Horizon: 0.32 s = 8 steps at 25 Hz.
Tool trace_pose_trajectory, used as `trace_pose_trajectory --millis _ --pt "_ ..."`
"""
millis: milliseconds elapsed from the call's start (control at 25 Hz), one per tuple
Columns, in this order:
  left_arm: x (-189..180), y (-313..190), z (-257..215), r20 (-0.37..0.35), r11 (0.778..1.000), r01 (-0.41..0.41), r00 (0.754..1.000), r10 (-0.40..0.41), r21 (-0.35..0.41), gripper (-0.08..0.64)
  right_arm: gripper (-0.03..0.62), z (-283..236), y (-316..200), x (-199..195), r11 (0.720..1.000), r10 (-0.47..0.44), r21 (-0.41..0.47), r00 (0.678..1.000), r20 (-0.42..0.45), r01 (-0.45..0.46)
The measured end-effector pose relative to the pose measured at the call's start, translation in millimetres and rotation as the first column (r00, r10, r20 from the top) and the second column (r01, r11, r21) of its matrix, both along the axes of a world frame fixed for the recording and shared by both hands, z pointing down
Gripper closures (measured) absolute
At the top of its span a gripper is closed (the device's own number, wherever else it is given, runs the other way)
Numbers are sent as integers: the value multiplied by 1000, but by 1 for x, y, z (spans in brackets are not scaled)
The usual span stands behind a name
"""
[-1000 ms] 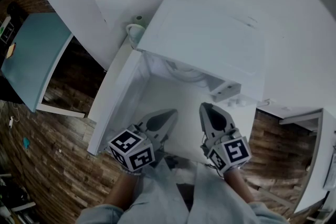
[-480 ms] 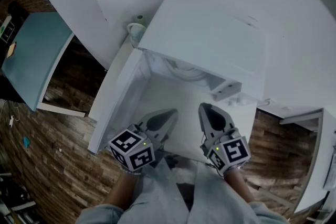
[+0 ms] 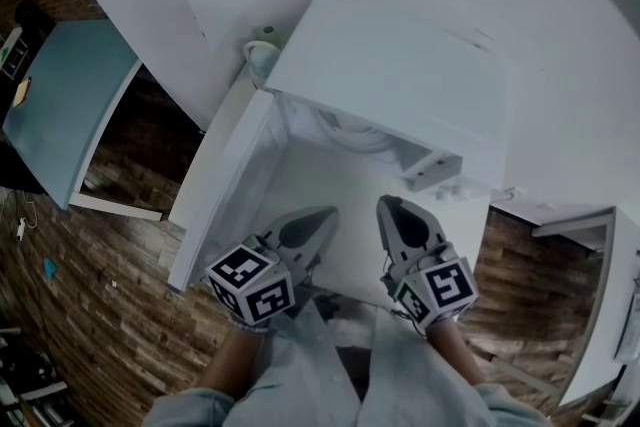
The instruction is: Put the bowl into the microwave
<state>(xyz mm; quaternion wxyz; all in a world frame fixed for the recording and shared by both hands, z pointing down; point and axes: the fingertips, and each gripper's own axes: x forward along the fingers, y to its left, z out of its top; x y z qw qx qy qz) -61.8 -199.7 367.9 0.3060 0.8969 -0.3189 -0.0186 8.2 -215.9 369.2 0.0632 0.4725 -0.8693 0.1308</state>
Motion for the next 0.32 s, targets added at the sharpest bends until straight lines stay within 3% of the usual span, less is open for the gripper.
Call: trace_pose_trajectory --millis 320 --pt "3 0 -1 1 1000 -12 1000 12 -2 561 591 0 1 -1 1000 -9 -12 1000 8 9"
